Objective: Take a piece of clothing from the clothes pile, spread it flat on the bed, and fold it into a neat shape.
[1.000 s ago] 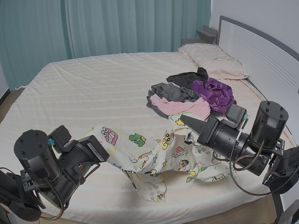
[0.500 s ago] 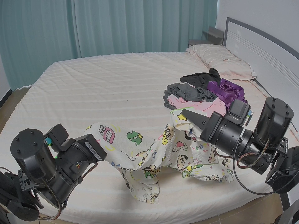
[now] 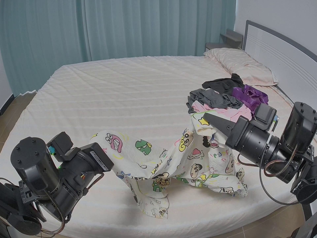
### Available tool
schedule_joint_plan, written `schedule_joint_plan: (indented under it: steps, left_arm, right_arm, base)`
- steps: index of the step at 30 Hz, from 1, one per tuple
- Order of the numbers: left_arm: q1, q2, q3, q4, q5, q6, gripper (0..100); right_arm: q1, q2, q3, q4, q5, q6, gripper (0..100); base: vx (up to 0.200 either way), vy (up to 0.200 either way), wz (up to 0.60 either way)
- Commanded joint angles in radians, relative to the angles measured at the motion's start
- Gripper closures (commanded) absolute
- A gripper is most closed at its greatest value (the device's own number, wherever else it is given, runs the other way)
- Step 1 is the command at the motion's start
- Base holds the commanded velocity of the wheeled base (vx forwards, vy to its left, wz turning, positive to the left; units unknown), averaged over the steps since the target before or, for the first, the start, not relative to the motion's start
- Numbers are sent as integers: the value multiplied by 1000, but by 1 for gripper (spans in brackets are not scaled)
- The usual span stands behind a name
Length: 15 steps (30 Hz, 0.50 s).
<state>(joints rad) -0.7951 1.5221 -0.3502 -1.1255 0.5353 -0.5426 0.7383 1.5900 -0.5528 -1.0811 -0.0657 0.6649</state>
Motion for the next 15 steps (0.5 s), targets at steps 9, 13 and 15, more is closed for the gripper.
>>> schedule_joint_plan:
  steps: [9,13,15]
  left_arm:
    - [-35,-115,7,1,-3,13,100]
    - [-42,-177,0,1,-3,59,100]
    - [-50,-215,-6,1,-3,76,100]
  right_arm:
    - [-28,-188,63,7,112,-1,100]
    - [-31,-269,77,7,169,-2,100]
    - [-31,-305,77,7,181,-4,100]
  base:
    - [-200,0,0]
    - [-200,0,0]
    - [-200,0,0]
